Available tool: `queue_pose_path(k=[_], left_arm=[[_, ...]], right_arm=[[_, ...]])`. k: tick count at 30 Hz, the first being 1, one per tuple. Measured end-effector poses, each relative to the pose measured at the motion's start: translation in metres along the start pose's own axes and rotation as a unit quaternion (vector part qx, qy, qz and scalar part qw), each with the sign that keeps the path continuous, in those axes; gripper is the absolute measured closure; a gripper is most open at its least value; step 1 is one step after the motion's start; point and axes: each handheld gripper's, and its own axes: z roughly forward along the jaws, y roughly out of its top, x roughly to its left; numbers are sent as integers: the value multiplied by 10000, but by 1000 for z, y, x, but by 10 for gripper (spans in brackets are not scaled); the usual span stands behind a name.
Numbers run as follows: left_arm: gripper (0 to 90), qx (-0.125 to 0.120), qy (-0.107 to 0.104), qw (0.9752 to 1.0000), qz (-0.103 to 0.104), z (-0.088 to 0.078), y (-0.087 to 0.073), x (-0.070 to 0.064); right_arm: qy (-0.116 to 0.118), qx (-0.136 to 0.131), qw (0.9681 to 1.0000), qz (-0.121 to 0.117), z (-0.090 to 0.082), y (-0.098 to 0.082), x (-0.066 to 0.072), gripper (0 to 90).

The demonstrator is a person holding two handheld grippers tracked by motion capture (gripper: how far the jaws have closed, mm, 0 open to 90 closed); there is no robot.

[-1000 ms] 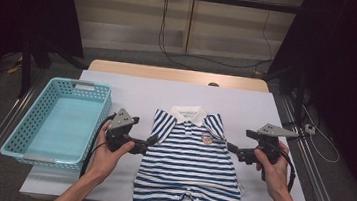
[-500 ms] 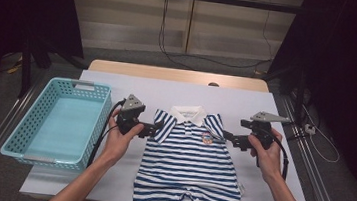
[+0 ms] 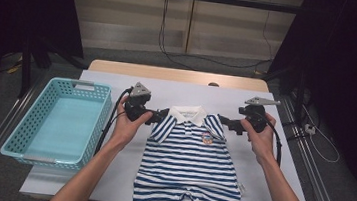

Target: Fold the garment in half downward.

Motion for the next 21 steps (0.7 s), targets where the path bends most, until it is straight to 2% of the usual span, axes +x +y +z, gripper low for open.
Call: queue_pose_path(k=[2, 7, 8, 9, 10, 11, 15, 17, 18, 19, 20, 21], left_arm=[[71, 56, 63, 10000, -39, 3, 0, 2], [70, 117, 65, 9999, -51, 12, -5, 9], [69, 279, 92, 9995, 129, 13, -6, 12], [69, 307, 103, 9994, 130, 14, -6, 14], [69, 171, 105, 9997, -104, 18, -8, 12], [70, 298, 139, 9994, 49, 19, -8, 15], [64, 433, 231, 9988, 90, 26, -10, 20], [70, 419, 247, 9988, -55, 30, -12, 21], [72, 511, 221, 9985, 12, 31, -13, 24], [83, 452, 234, 9986, -154, 33, -15, 24], [97, 617, 215, 9978, -55, 33, -16, 27], [107, 675, 210, 9975, -8, 34, -18, 29]], right_arm=[[27, 42, 10000, 9, 4, 1, -3, 70], [43, 71, 10000, 50, 14, 1, -6, 94], [54, 93, 9999, 72, 16, 1, -7, 96], [37, 100, 9999, 57, 17, 1, -8, 103], [39, 121, 9999, 58, 19, 1, -9, 106], [39, 146, 9999, 61, 21, 2, -10, 111], [26, 160, 9998, 109, 27, 3, -14, 184], [44, 241, 9996, 101, 33, 2, -17, 225], [43, 302, 9995, 114, 36, 1, -17, 258], [57, 386, 9992, 105, 39, 0, -18, 290], [91, 458, 9989, 98, 42, -2, -19, 318], [84, 526, 9985, 89, 45, -3, -19, 332]])
